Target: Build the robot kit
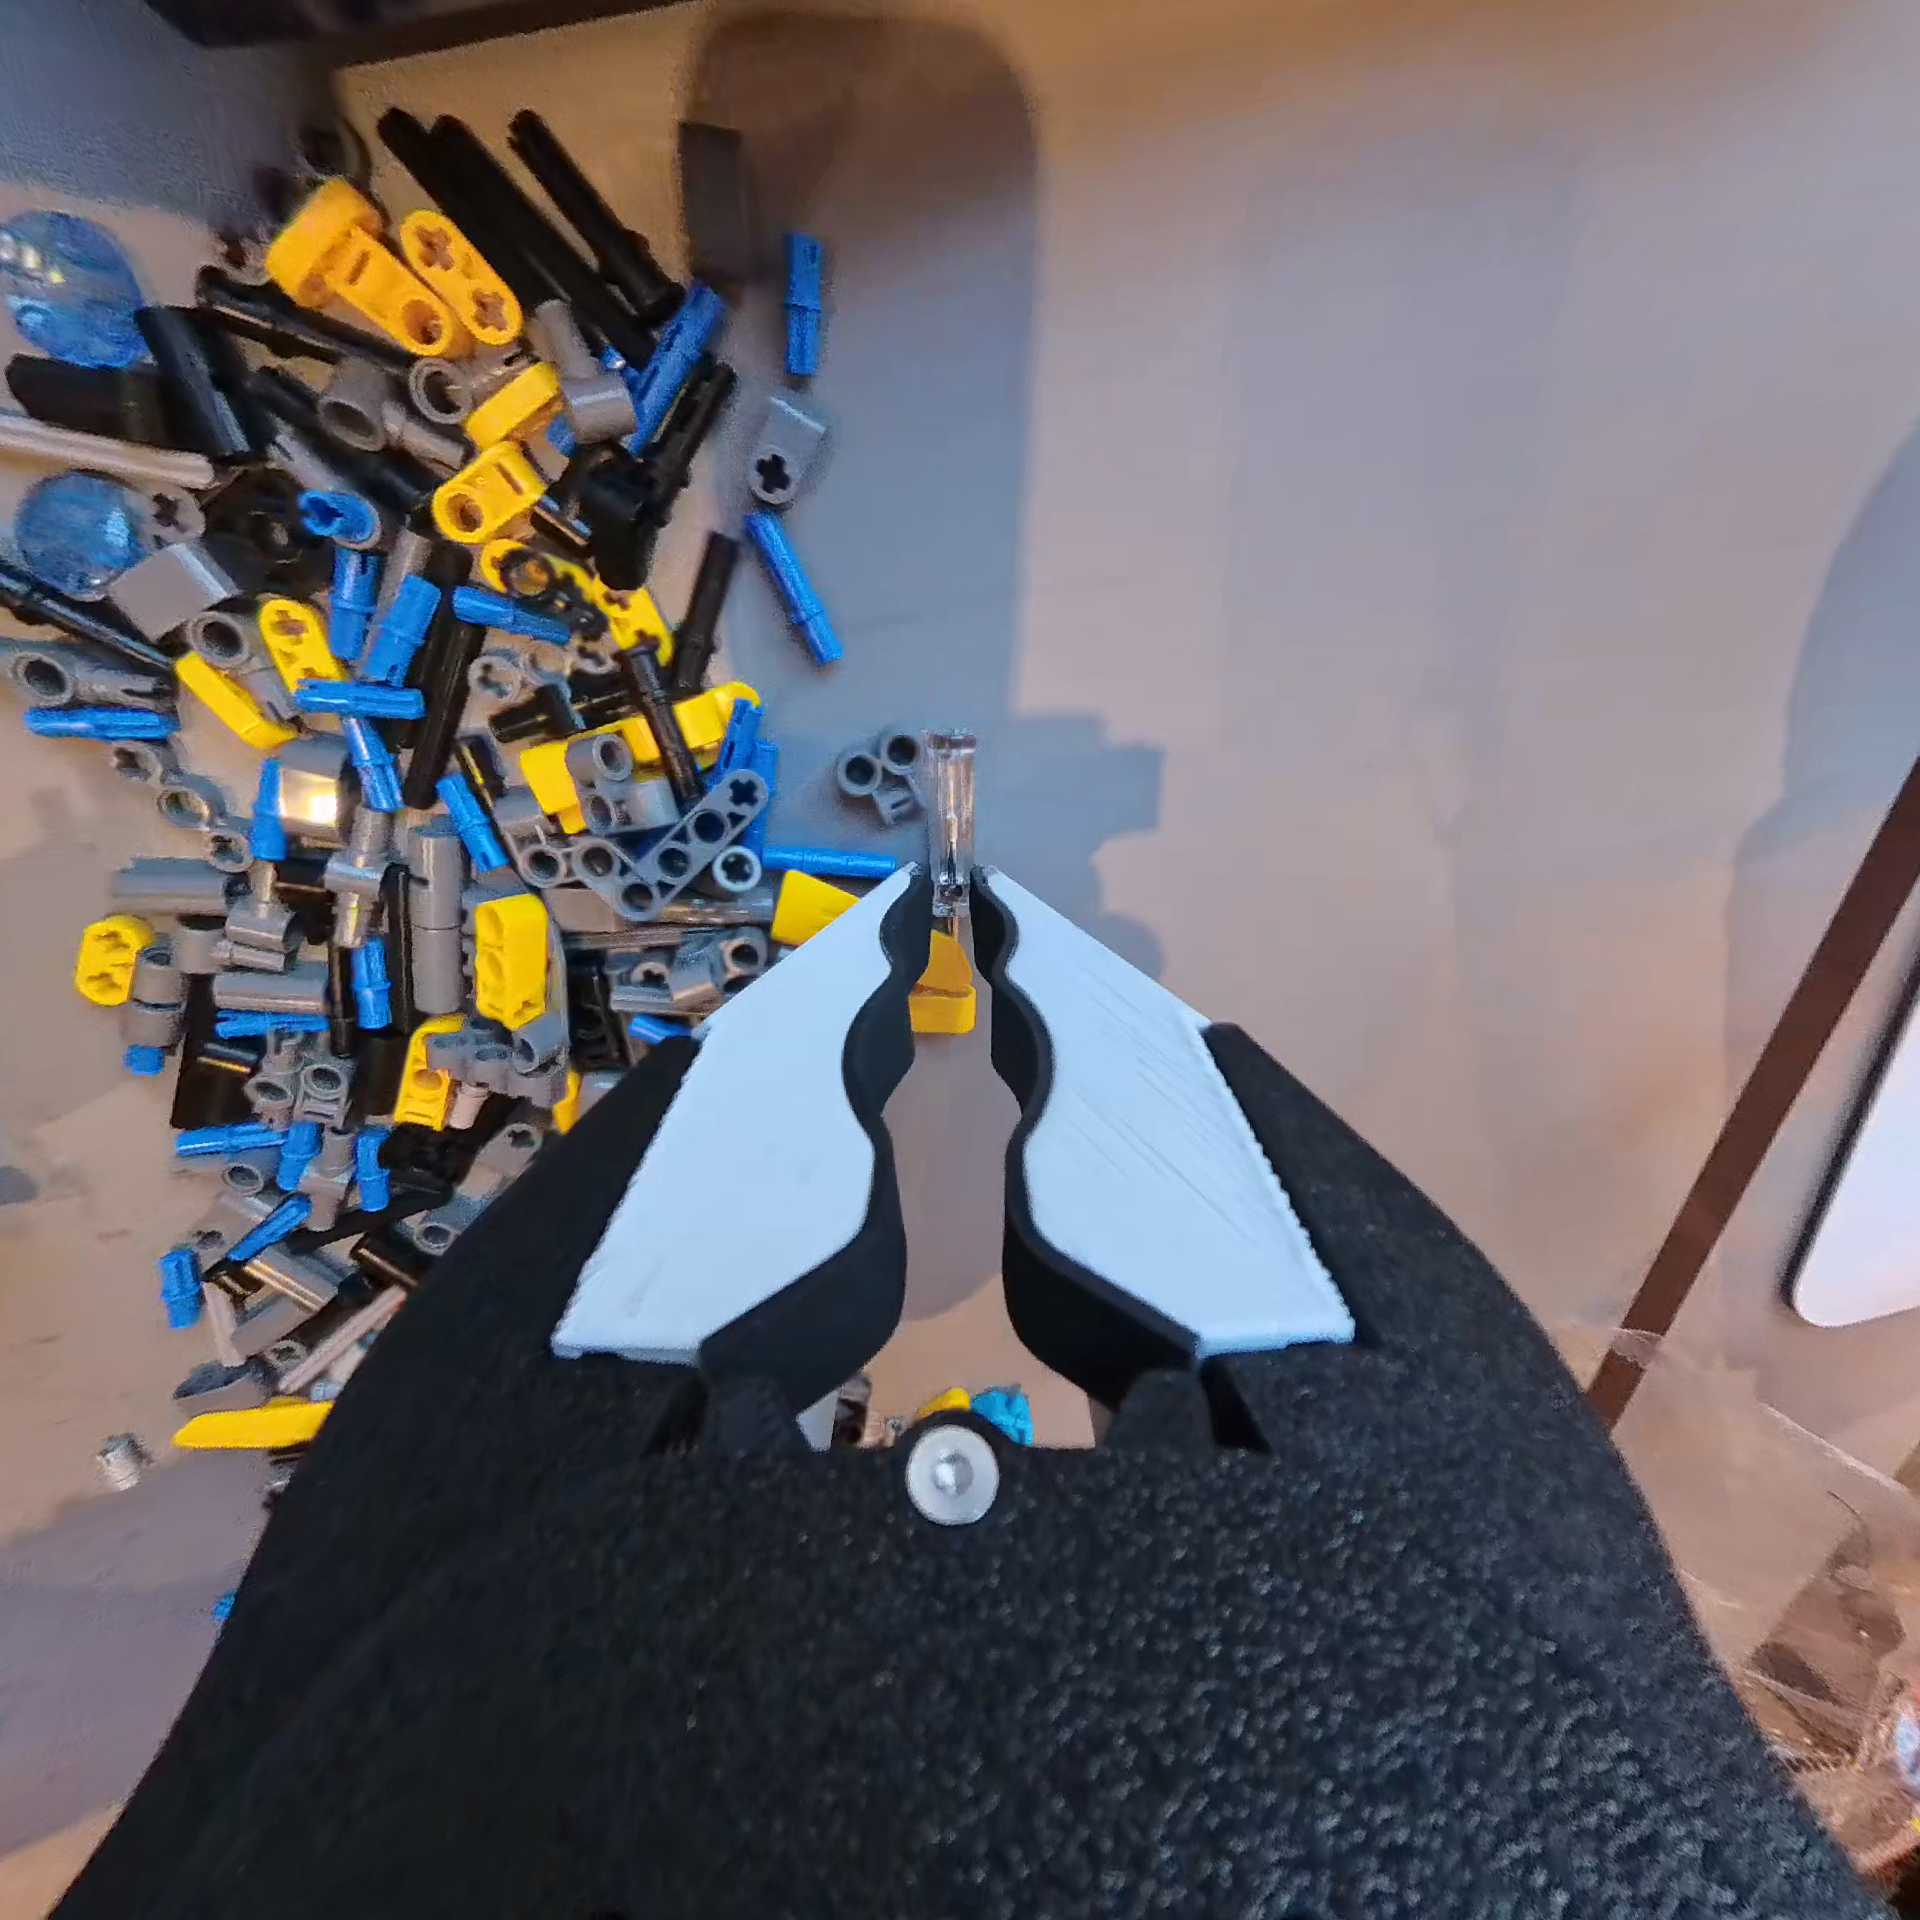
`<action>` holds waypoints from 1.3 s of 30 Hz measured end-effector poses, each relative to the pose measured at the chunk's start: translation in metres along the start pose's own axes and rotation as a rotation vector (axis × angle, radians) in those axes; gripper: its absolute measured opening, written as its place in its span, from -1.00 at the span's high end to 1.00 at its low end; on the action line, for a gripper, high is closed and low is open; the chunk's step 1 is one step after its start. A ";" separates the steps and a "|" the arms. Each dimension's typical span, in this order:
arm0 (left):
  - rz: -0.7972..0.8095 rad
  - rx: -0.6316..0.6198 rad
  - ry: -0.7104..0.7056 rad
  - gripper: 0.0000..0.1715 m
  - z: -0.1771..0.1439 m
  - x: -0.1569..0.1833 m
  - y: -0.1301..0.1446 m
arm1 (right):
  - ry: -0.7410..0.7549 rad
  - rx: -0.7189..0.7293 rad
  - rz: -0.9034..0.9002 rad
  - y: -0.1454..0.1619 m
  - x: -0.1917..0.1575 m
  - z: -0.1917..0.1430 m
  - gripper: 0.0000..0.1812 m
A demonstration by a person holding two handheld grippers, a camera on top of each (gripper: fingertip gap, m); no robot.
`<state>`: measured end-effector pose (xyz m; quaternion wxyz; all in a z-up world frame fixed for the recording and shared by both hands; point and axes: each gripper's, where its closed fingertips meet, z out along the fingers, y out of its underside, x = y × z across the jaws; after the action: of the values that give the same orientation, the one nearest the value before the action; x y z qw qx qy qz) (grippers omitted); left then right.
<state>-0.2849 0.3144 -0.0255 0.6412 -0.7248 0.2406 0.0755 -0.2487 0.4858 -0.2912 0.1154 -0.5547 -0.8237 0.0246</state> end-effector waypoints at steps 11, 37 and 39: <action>-0.005 0.010 -0.002 1.00 -0.003 -0.002 -0.002 | 0.043 0.280 0.269 0.001 0.014 -0.016 0.93; -0.004 0.018 0.010 1.00 -0.003 0.002 -0.004 | 0.015 0.068 0.280 0.047 0.000 -0.019 0.93; -0.004 0.020 0.011 1.00 -0.004 0.002 -0.004 | 0.046 0.072 0.291 0.052 0.013 -0.029 0.93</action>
<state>-0.2823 0.3106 -0.0217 0.6472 -0.7193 0.2432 0.0679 -0.1995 0.5149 -0.2695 0.1492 -0.6642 -0.7303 0.0577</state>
